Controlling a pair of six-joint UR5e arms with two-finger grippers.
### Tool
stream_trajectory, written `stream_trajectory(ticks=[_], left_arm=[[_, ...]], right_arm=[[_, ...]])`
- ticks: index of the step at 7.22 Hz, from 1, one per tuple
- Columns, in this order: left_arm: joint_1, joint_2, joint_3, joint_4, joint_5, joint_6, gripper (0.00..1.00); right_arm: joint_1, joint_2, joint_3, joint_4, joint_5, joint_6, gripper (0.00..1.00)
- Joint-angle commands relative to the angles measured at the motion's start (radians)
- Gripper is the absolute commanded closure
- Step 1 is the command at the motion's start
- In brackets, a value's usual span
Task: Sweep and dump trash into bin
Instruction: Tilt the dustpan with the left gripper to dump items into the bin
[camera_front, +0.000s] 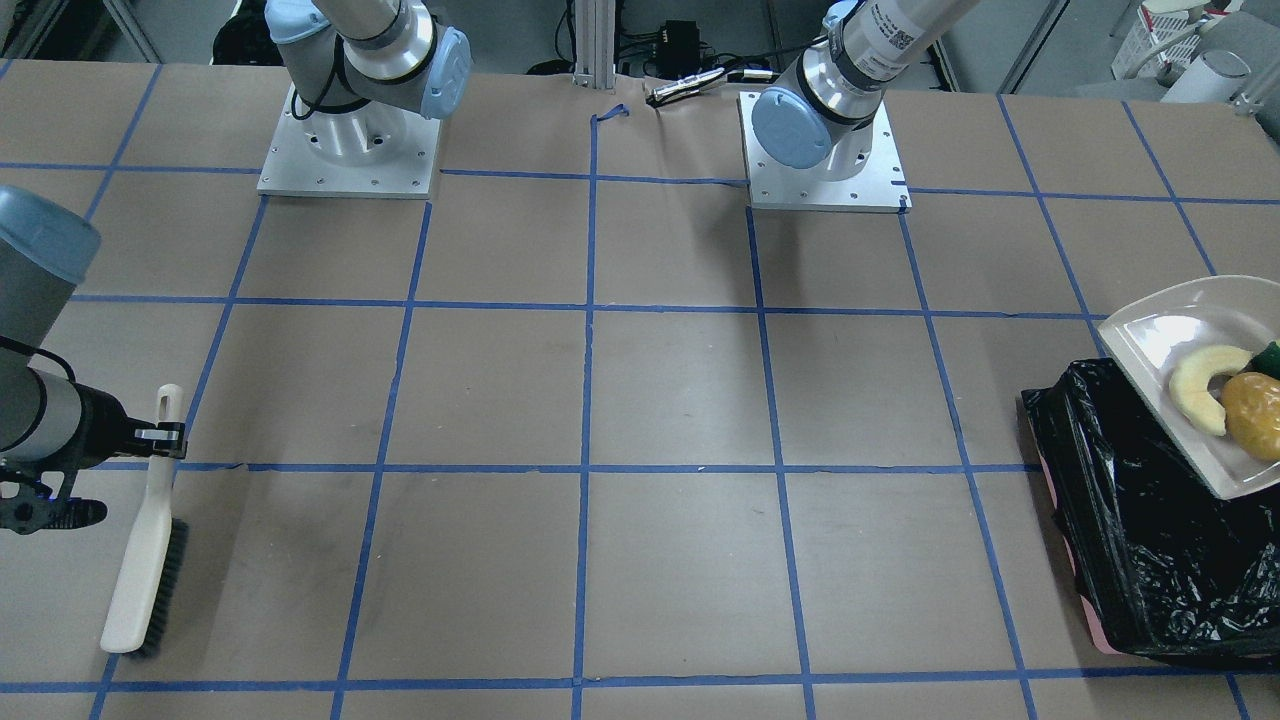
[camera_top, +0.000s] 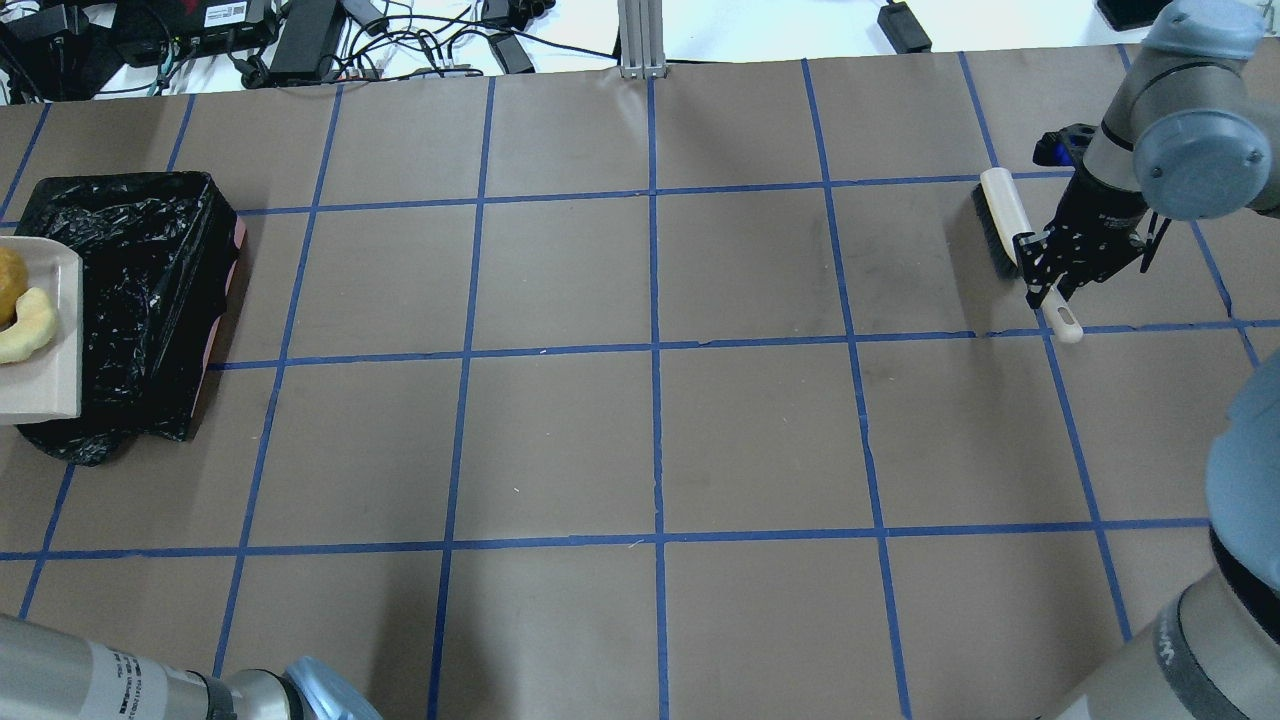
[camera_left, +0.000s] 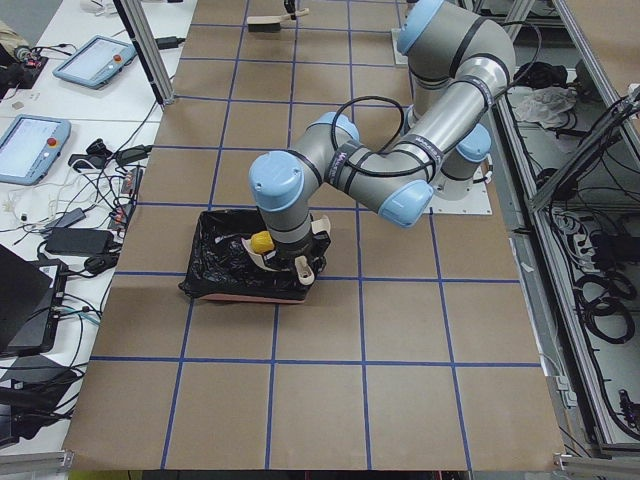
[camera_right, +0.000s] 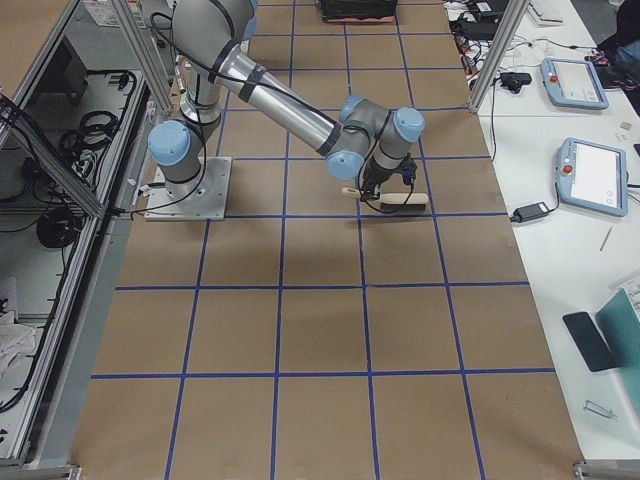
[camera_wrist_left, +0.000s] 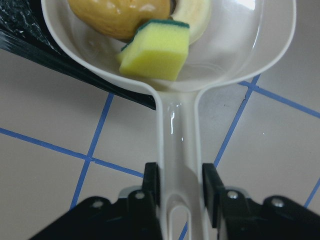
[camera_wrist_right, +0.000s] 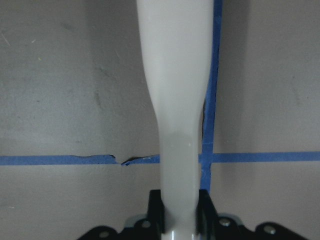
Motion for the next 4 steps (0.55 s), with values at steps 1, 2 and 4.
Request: stream_trajectory(ticks=[1,2,4], left_arm=[[-0.046,-0.001,0.031,-0.002,0.058,-0.005,0.65],[-0.049,-0.001,0.029,-0.005,0.08,-0.004,0.65],[-0.057,-0.001,0.023,-0.007,0.11,0.02,0.65]], right_arm=[[0.0,0.001,-0.003,0.0,-0.001,0.0,0.95],[0.0,0.0,-0.005,0.0,-0.003,0.001,0.52],[0.0,0.0,-0.005,0.0,-0.004,0.001,0.19]])
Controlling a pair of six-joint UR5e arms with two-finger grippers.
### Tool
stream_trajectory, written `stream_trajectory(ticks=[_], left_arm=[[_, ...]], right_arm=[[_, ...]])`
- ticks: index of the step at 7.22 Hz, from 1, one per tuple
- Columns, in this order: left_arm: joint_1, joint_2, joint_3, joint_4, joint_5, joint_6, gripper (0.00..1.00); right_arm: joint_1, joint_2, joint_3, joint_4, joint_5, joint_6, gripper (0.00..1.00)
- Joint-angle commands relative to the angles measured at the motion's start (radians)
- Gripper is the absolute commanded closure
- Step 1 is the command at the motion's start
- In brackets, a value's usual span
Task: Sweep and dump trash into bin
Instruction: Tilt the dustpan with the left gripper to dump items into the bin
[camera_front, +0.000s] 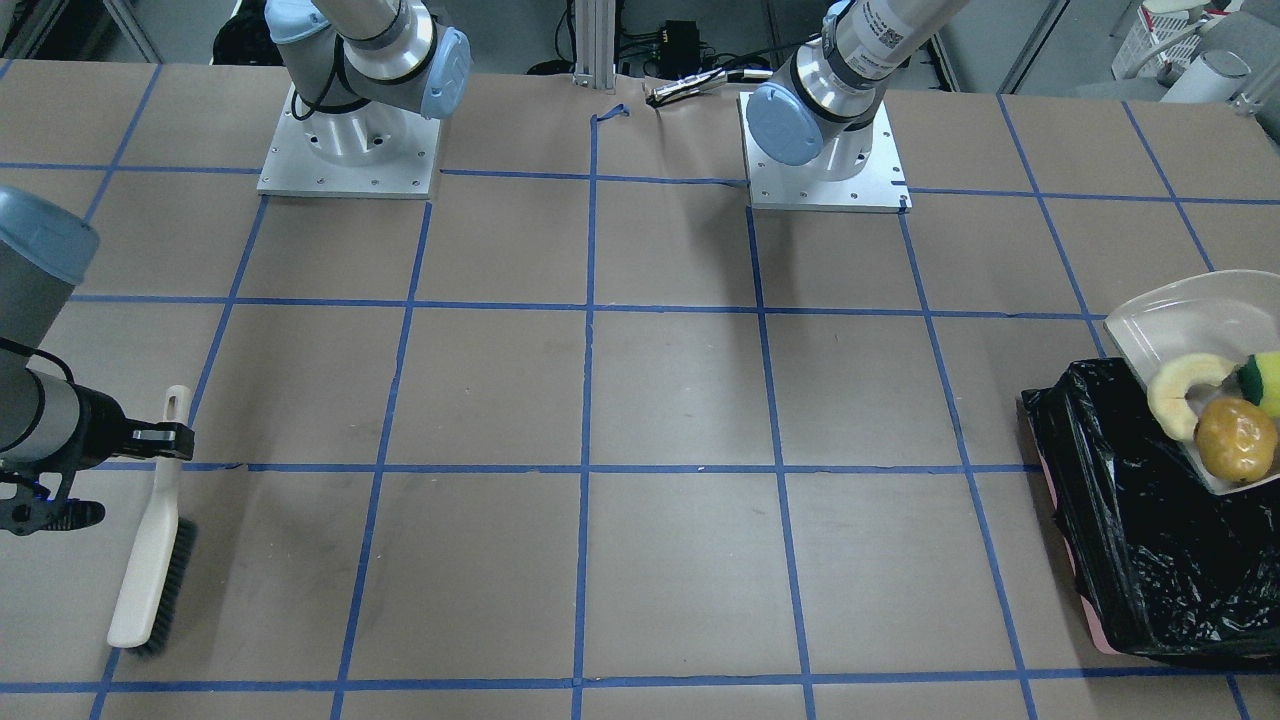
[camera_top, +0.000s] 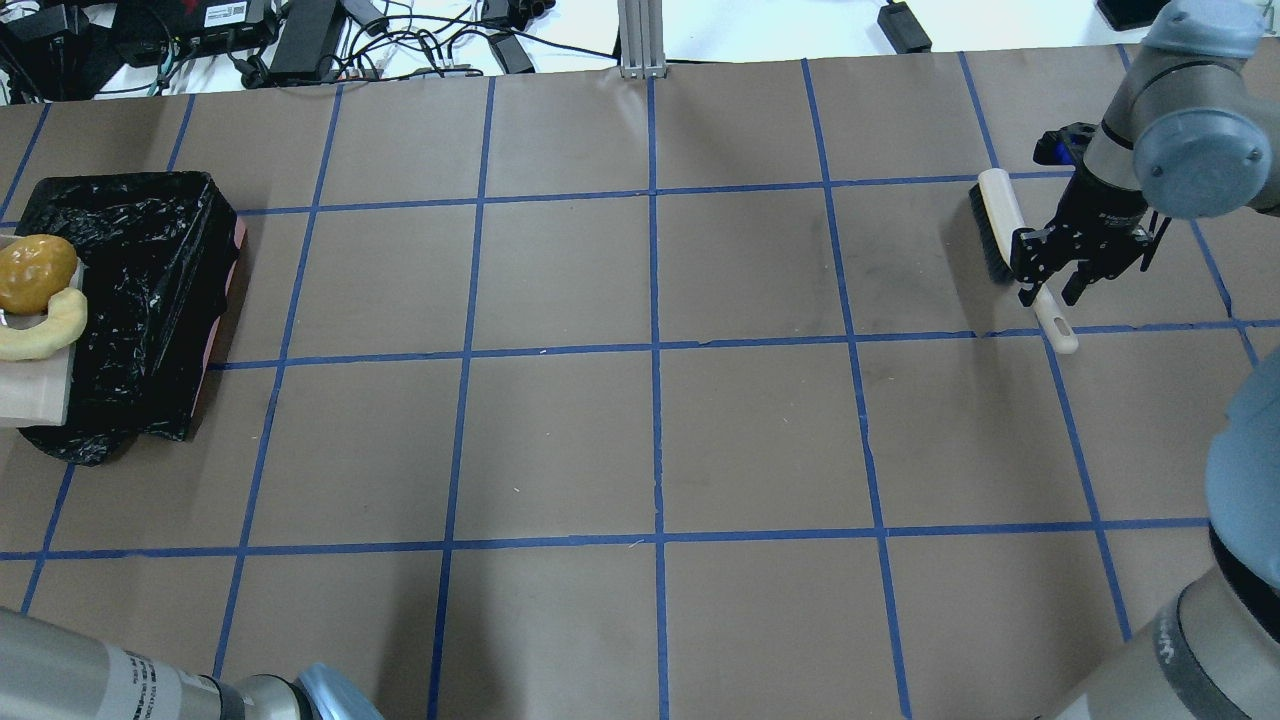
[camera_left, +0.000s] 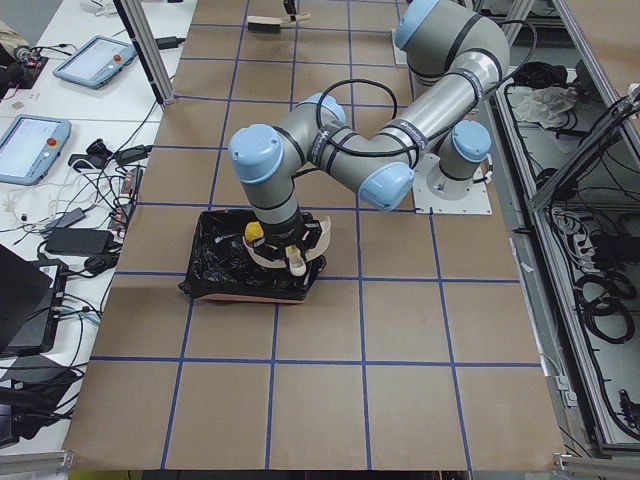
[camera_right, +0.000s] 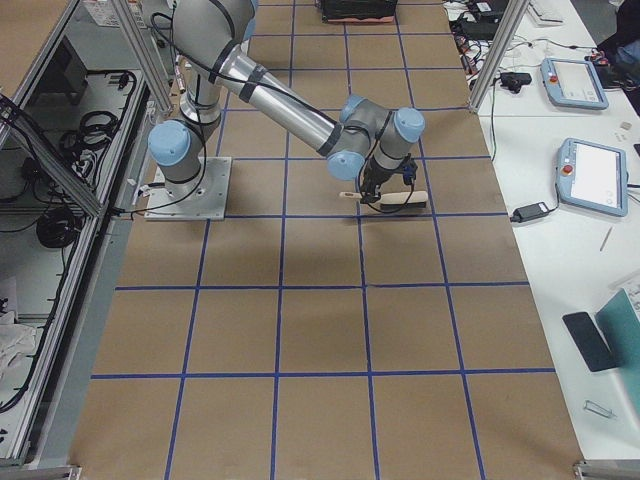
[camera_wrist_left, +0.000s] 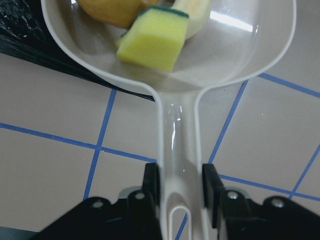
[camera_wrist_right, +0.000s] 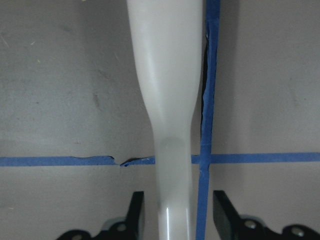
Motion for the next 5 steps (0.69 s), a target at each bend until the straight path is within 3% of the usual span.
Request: stream_trajectory(ticks=[1,2,3,5], left_arm=[[-0.01,0.0,-0.002,0.0,0.026,0.014,0.65],[-0.021,0.001,-0.005,0.0,0.041,0.016,0.65],[-0.033,0.004,-0.008,0.0,0.053,0.025,0.65],[-0.059,0.02,-0.011,0.006,0.084,0.054,0.65]], right_arm=[[0.0,-0.002,-0.002,0.0,-0.001,0.0,0.08],[0.0,-0.008,-0.007,0.0,-0.003,-0.001,0.01],[0.0,-0.022,-0.013,0.009,-0.053,-0.004,0.01],[0.0,-0.151,-0.014,0.047,-0.066,-0.004,0.0]])
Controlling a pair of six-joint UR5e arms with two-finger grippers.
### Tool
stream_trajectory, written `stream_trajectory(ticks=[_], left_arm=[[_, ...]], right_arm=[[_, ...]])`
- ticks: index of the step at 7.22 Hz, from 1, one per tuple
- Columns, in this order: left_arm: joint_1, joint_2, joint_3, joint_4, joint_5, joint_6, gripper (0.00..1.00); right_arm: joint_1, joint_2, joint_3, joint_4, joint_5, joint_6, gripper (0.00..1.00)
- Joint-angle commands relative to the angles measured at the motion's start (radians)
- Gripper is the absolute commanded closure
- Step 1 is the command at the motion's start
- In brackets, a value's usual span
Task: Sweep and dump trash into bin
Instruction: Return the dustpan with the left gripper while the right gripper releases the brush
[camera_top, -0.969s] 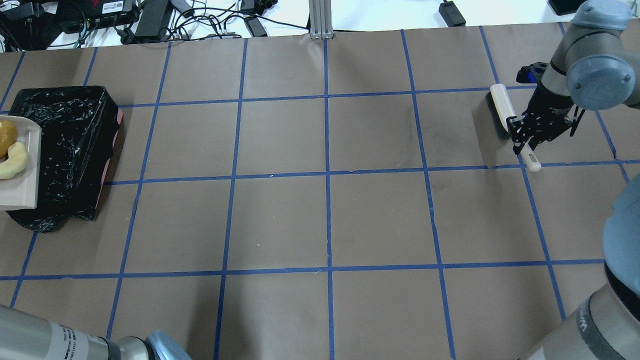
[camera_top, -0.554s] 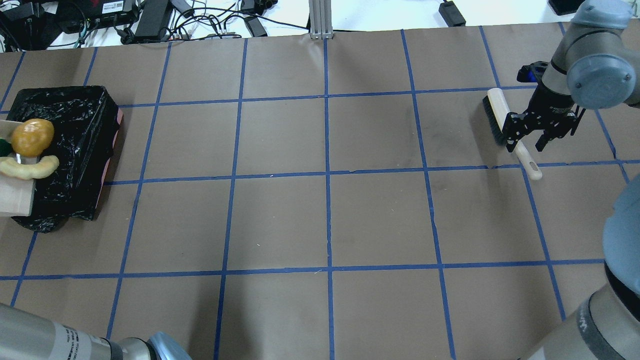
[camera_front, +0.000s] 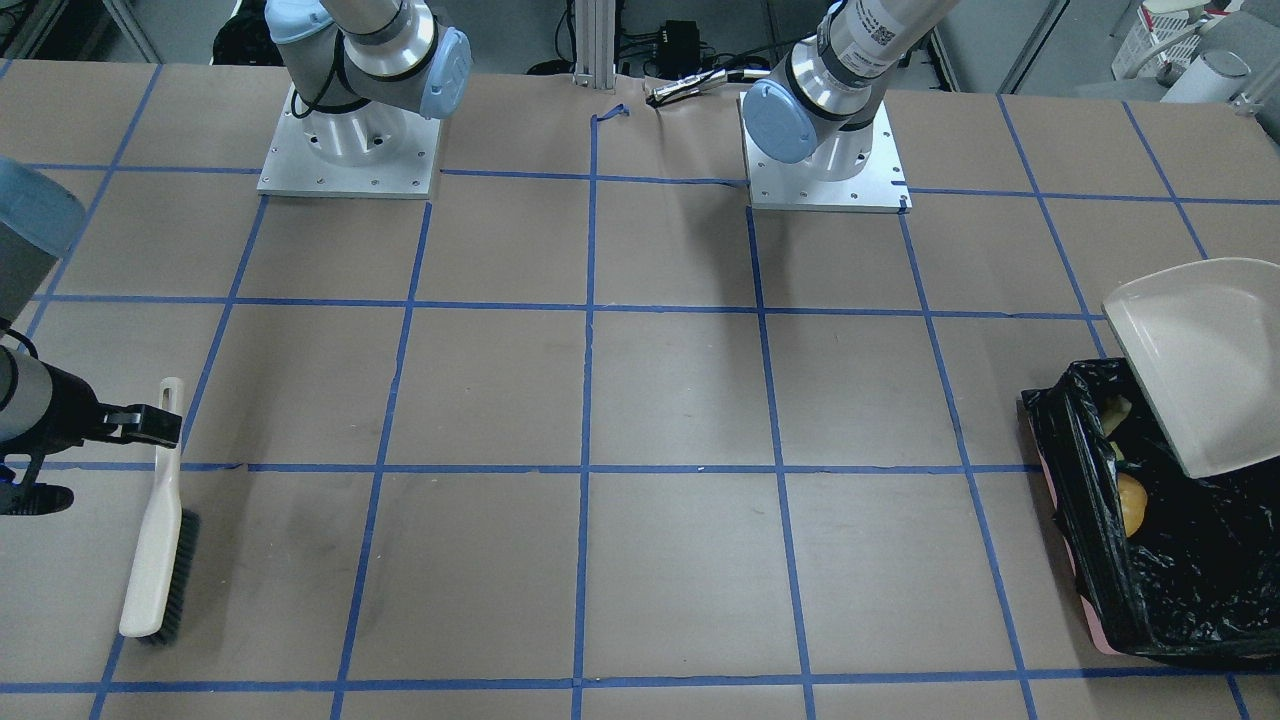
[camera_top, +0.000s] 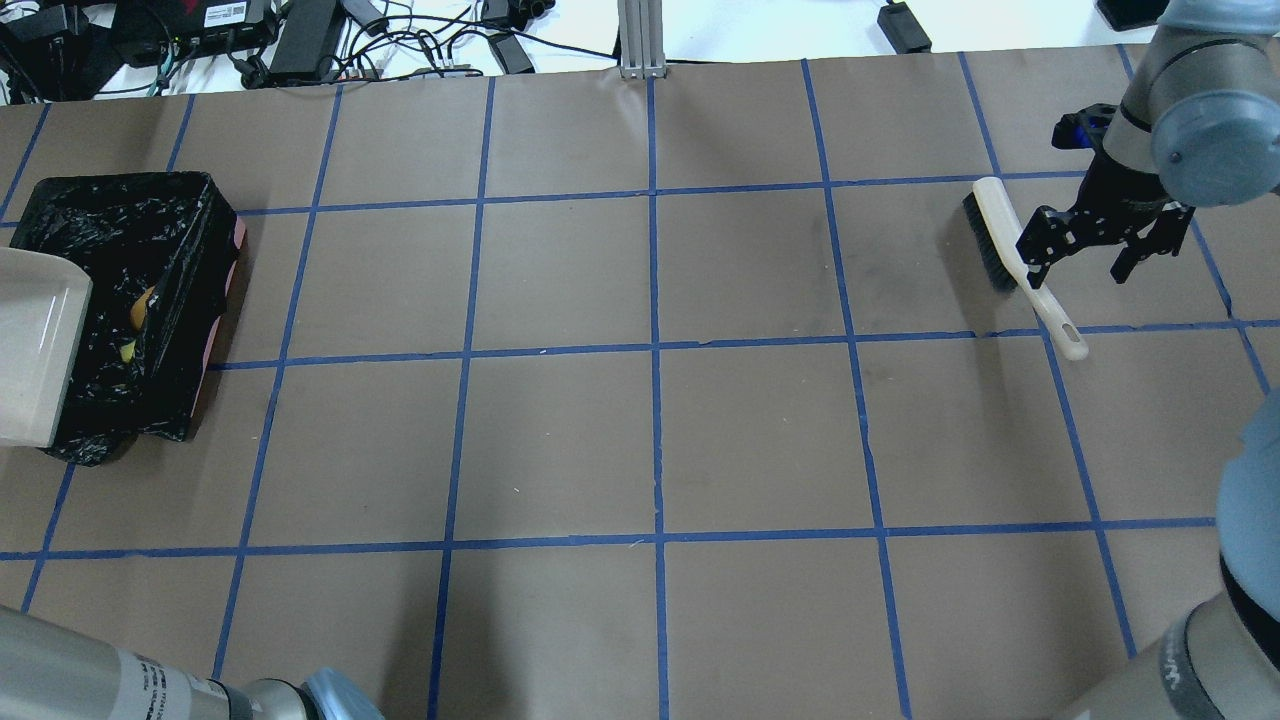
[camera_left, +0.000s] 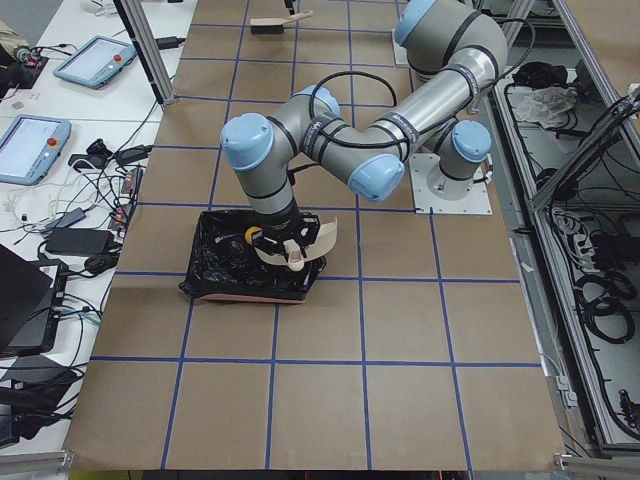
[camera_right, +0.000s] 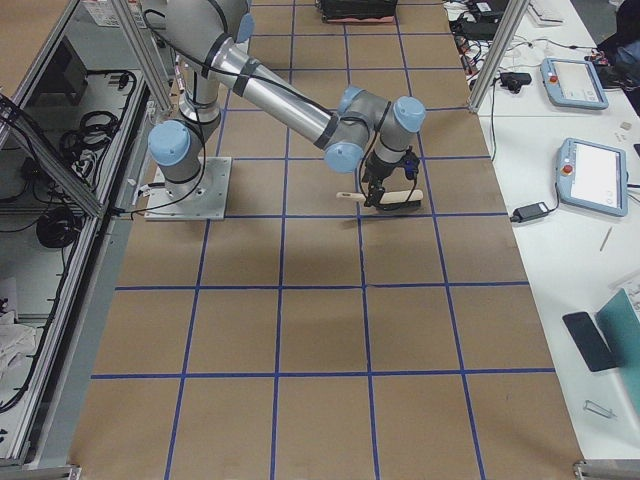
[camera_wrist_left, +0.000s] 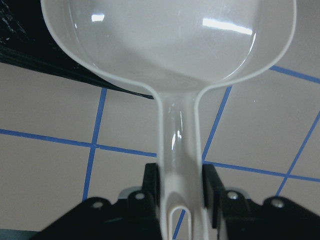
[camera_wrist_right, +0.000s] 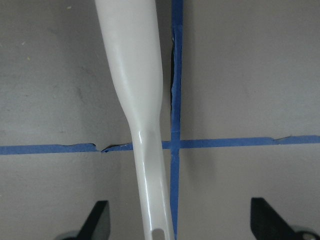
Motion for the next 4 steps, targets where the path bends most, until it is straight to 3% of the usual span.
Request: stream_trajectory(ticks=[1,4], left_arm=[[-0.022,0.011,-0.001,0.002,0.021,0.025,0.65],[-0.072,0.052,-0.001,-0.015,-0.07,0.041,0.67]], right_arm=[[0.0,-0.131,-0.001,0.076,0.045,0.005,0.0],[0.012,-0.276,-0.02,0.151,0.079,0.063,0.0]])
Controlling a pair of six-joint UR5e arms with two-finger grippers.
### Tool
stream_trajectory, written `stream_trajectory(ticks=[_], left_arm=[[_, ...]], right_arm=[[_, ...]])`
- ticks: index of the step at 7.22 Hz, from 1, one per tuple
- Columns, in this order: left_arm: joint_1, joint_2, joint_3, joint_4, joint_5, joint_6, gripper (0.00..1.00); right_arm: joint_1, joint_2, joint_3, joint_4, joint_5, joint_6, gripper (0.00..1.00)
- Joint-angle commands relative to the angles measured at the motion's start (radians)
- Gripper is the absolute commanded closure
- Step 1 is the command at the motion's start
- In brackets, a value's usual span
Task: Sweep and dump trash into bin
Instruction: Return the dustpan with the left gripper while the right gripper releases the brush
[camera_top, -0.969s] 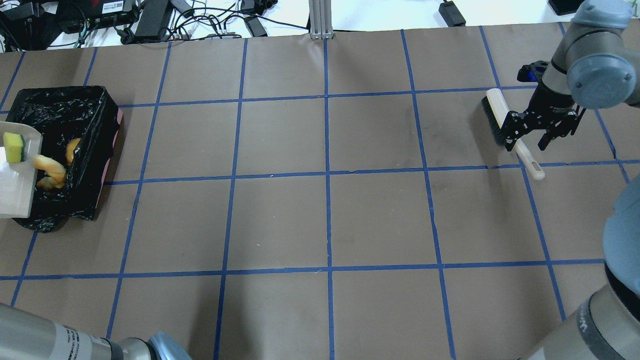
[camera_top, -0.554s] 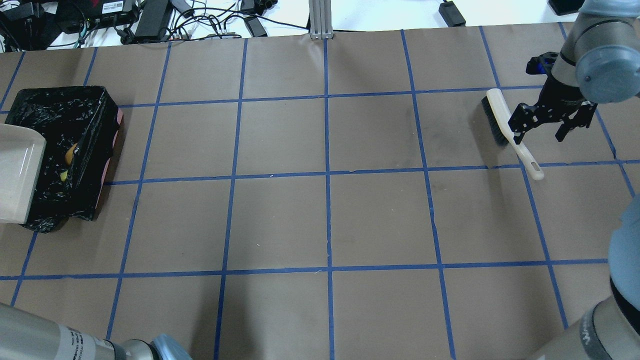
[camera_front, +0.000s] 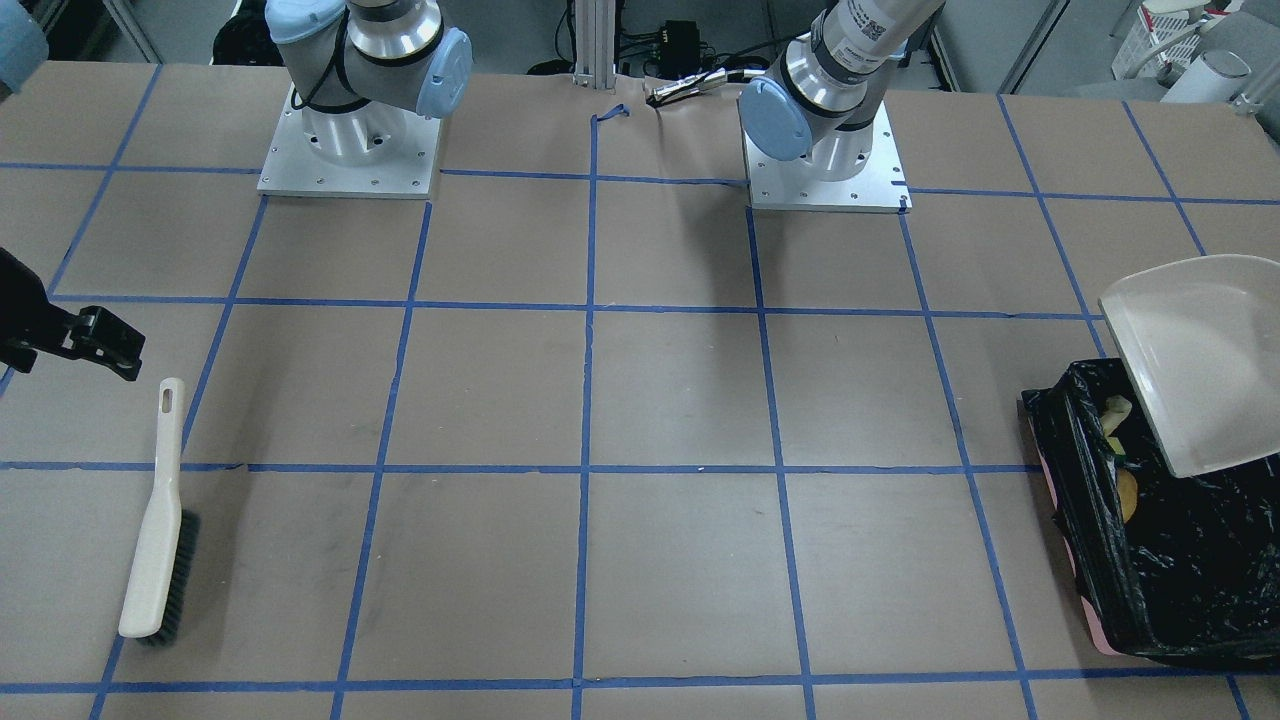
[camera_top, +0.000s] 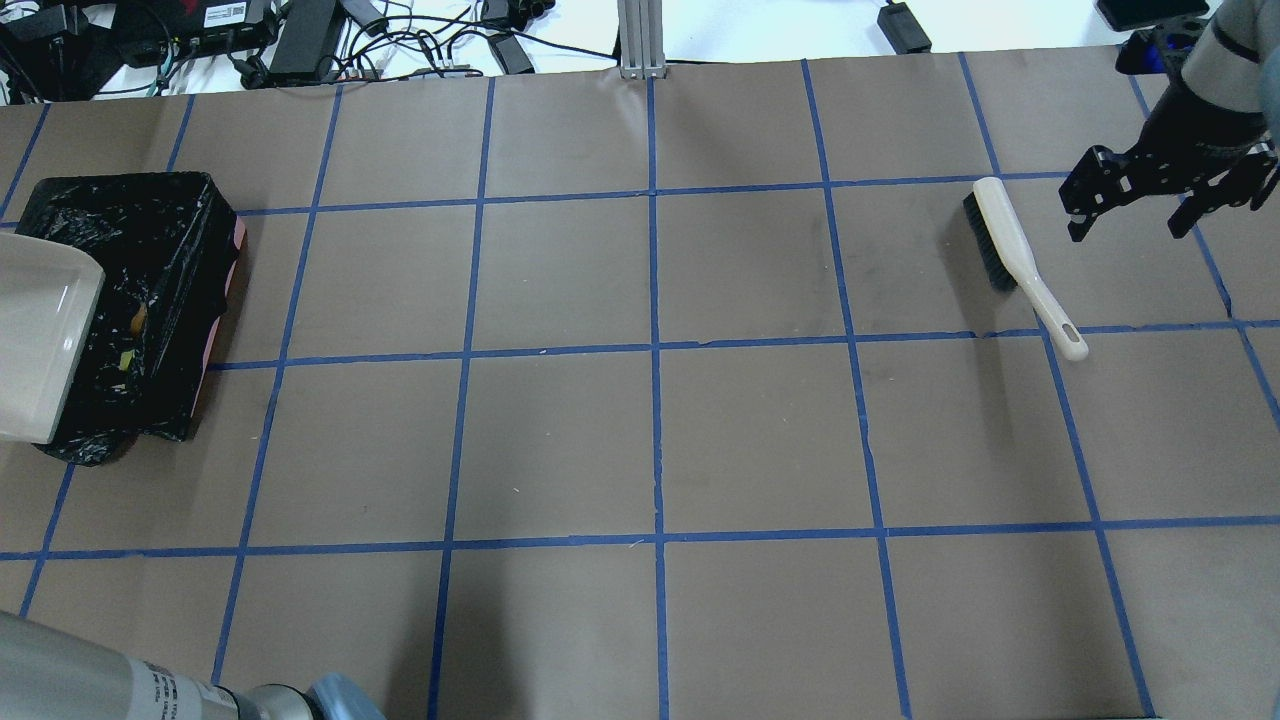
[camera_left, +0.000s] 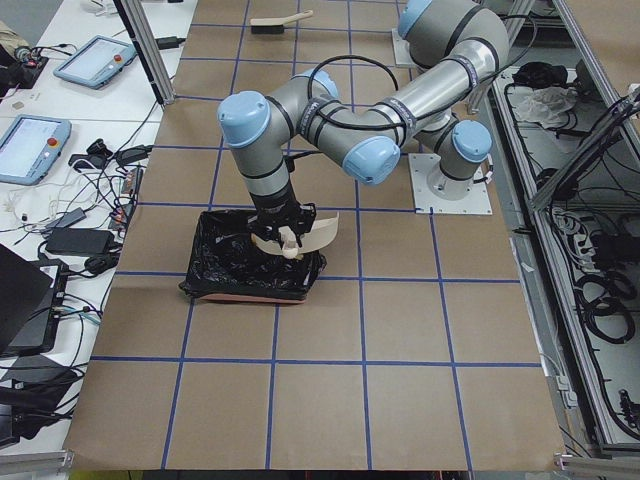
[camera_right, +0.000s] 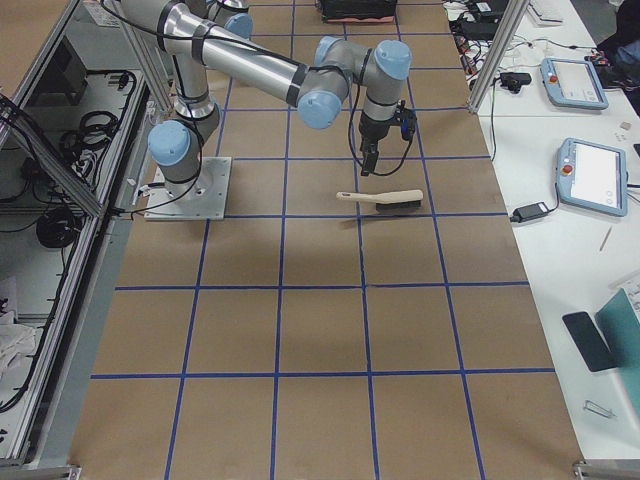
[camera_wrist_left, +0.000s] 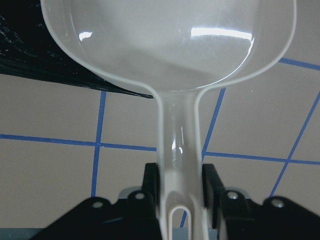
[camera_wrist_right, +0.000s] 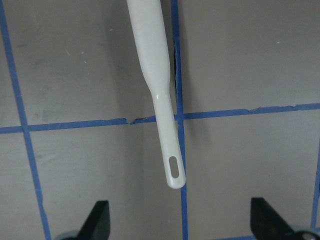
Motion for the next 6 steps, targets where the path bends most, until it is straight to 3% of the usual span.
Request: stream_trajectory(ticks=[1,4,5,6], left_arm=[[-0.059,0.037,-0.002,-0.048,-0.095,-0.002,0.67],[-0.16,0.023,-0.026,-0.07,-0.292,-0.043,0.67],[-0.259,0.009,-0.052,-0.023,-0.358,-0.144,0.66],[-0.345,-0.007,-0.089,0.047,-0.361,-0.192,0.66]], right_arm=[[0.032,-0.077,-0.01,0.042,0.047,0.013,0.0],[0.214,-0.071,-0.01,0.039,0.049,0.171,0.0],[0.247,-0.072,-0.01,0.036,0.052,0.169,0.0],[0.263,-0.078,-0.009,0.034,0.082,0.156,0.0]])
